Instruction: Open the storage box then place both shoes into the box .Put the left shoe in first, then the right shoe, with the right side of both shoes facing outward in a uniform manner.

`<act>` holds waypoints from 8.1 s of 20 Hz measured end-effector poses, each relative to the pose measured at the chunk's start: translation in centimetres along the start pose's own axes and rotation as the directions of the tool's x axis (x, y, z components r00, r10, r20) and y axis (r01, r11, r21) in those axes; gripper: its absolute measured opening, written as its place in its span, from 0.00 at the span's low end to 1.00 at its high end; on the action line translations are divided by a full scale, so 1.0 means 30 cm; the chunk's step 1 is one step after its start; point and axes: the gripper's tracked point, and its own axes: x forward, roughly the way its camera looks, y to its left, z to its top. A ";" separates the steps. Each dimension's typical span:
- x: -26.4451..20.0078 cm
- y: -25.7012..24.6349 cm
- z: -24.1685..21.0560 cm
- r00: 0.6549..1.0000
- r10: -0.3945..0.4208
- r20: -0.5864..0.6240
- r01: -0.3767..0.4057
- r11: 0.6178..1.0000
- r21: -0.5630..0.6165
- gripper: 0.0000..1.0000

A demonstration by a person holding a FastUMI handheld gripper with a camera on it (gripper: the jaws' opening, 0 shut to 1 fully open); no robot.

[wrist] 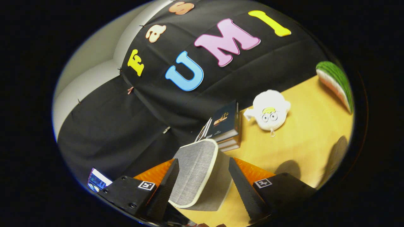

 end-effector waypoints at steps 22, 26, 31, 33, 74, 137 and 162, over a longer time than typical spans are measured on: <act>0.137 0.020 -0.226 0.972 0.217 -0.090 -0.152 0.873 0.464 0.19; 0.153 0.054 -0.235 0.967 0.244 -0.076 -0.188 0.881 0.435 0.06; 0.152 0.083 -0.232 0.970 0.210 -0.121 -0.155 0.922 0.356 0.06; 0.144 0.121 -0.204 0.969 0.213 -0.122 -0.159 0.924 0.348 0.06; 0.858 0.828 -0.559 0.988 -0.090 -0.129 0.067 0.983 -0.172 0.55; -0.207 -0.557 -0.073 0.775 -0.567 0.278 0.620 0.601 -0.504 0.06; 0.475 0.353 -0.044 0.904 -0.338 0.263 0.406 0.873 -0.271 0.06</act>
